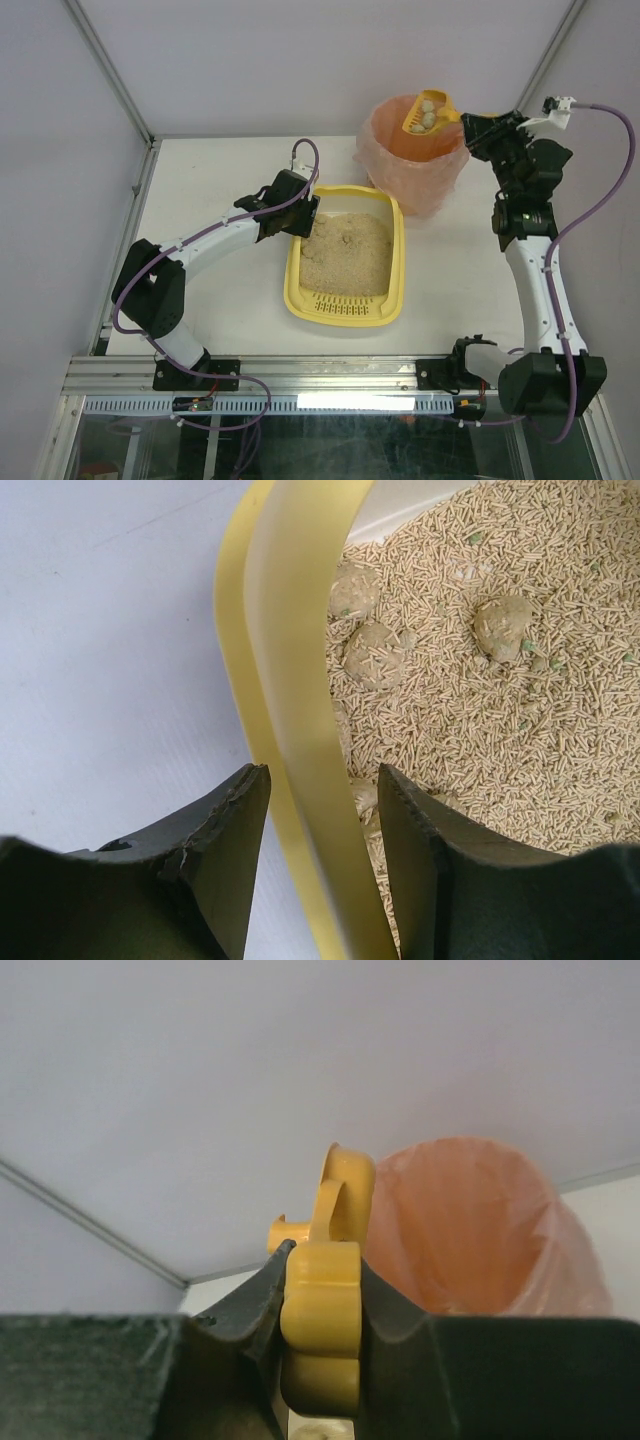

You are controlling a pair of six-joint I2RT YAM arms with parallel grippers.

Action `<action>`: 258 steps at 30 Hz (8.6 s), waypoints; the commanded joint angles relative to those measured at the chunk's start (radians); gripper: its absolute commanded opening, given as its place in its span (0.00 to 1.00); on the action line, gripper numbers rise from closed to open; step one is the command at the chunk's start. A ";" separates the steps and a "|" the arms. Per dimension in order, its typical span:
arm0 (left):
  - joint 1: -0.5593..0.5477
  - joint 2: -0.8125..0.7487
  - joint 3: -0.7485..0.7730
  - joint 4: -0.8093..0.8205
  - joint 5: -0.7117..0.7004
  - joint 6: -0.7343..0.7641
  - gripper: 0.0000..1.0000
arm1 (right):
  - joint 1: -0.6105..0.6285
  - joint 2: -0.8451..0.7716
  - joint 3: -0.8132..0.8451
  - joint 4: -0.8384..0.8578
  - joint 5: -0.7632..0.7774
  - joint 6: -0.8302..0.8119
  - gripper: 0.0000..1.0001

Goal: Clean the litter box

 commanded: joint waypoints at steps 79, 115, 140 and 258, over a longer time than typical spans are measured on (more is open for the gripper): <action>0.003 0.003 0.021 -0.026 -0.043 0.024 0.49 | 0.697 0.337 0.113 -0.668 0.486 -0.042 0.00; 0.004 0.013 0.023 -0.026 -0.030 0.025 0.48 | 0.588 0.413 -0.363 0.175 -0.112 0.054 0.00; 0.004 0.014 0.024 -0.026 -0.035 0.026 0.48 | 0.541 0.126 -0.554 0.357 0.025 0.144 0.00; 0.006 -0.033 0.004 0.014 -0.044 0.013 0.53 | 0.076 -0.548 -0.985 0.373 -0.305 0.771 0.00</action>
